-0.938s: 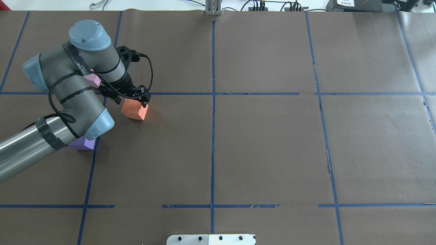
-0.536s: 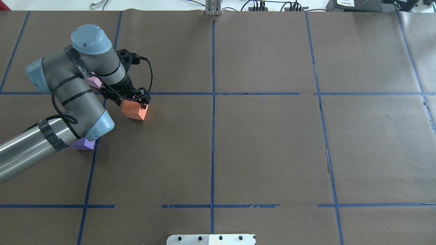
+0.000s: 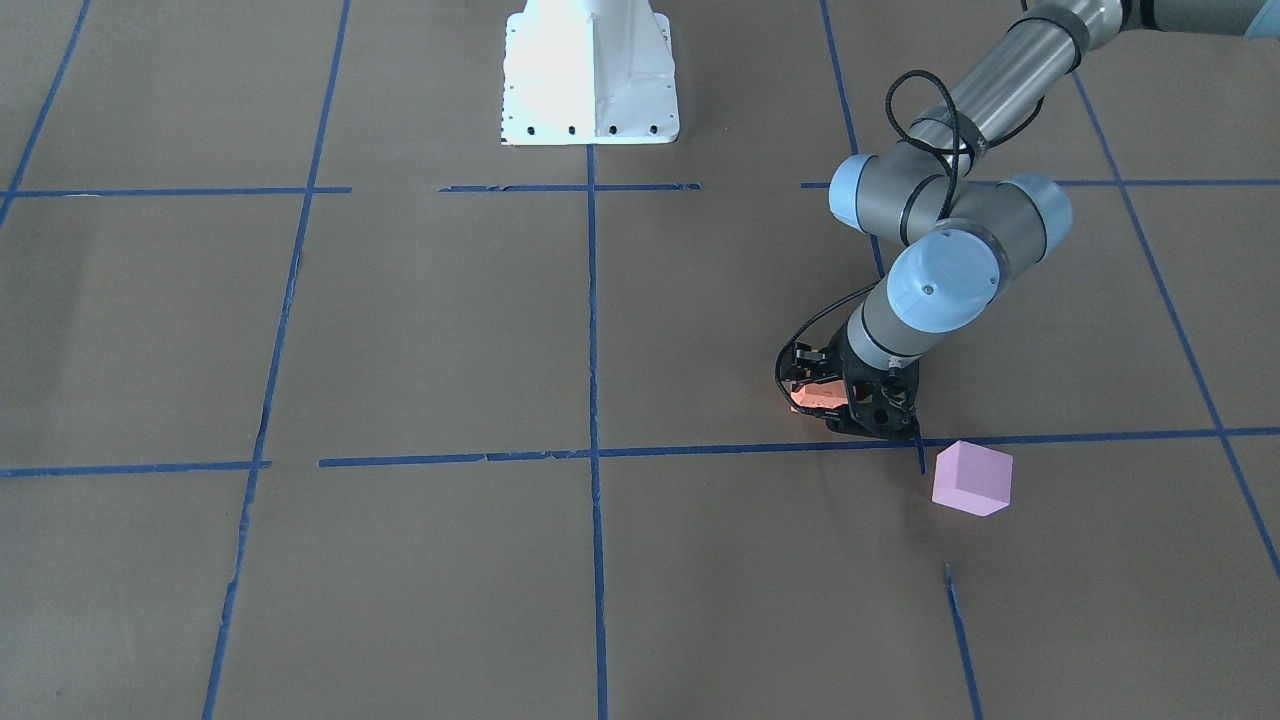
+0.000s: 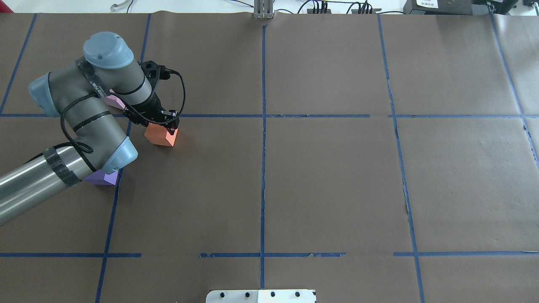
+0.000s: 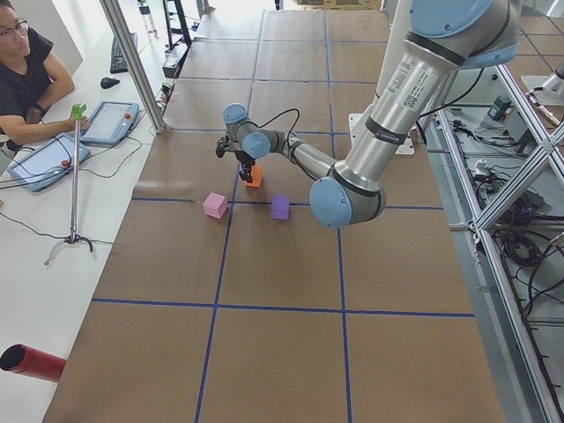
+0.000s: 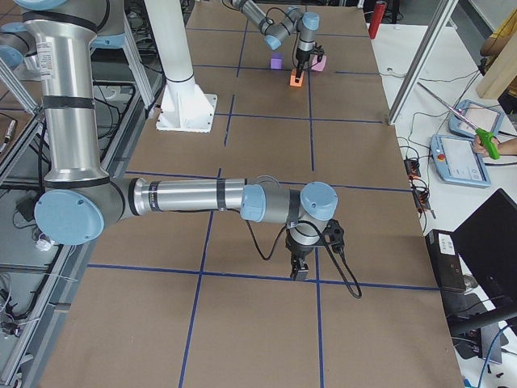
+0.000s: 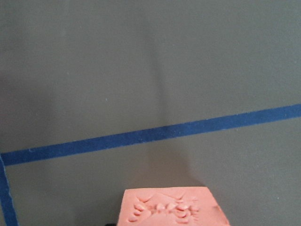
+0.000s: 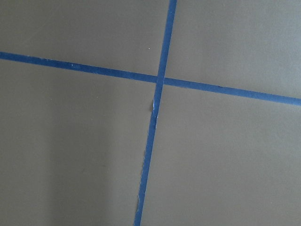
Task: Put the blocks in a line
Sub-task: 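Close the left gripper on the orange cube and lift it, then carry the orange cube toward the gap between pink and purple cubes, then lower the orange cube between the pink and purple cubes and release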
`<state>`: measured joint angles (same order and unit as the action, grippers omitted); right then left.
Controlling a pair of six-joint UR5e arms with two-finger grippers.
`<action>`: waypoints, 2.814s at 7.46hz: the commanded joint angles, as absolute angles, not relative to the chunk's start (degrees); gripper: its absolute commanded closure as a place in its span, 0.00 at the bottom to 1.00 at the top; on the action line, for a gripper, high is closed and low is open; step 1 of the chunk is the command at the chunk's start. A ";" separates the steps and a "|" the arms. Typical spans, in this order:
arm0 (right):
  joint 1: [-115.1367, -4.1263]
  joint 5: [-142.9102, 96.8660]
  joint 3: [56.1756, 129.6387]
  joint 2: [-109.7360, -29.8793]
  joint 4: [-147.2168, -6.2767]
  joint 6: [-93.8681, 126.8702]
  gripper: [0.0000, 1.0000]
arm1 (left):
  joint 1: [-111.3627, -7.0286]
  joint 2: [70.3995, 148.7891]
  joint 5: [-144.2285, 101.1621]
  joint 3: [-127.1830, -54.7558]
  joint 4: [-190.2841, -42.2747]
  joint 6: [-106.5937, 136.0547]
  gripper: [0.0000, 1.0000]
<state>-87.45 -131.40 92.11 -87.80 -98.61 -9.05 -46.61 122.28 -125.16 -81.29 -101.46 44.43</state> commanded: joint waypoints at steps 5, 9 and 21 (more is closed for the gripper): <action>-87.45 -131.40 92.11 -87.80 -98.61 -9.05 0.00 | -65.63 118.49 -127.35 -101.76 -72.10 20.80 1.00; -87.45 -131.40 92.11 -87.80 -98.61 -9.05 0.00 | -66.45 109.16 -131.40 -97.51 -78.01 13.61 1.00; -87.45 -131.40 92.11 -87.80 -98.61 -9.05 0.00 | -53.35 110.31 -132.36 -82.71 -105.12 36.74 1.00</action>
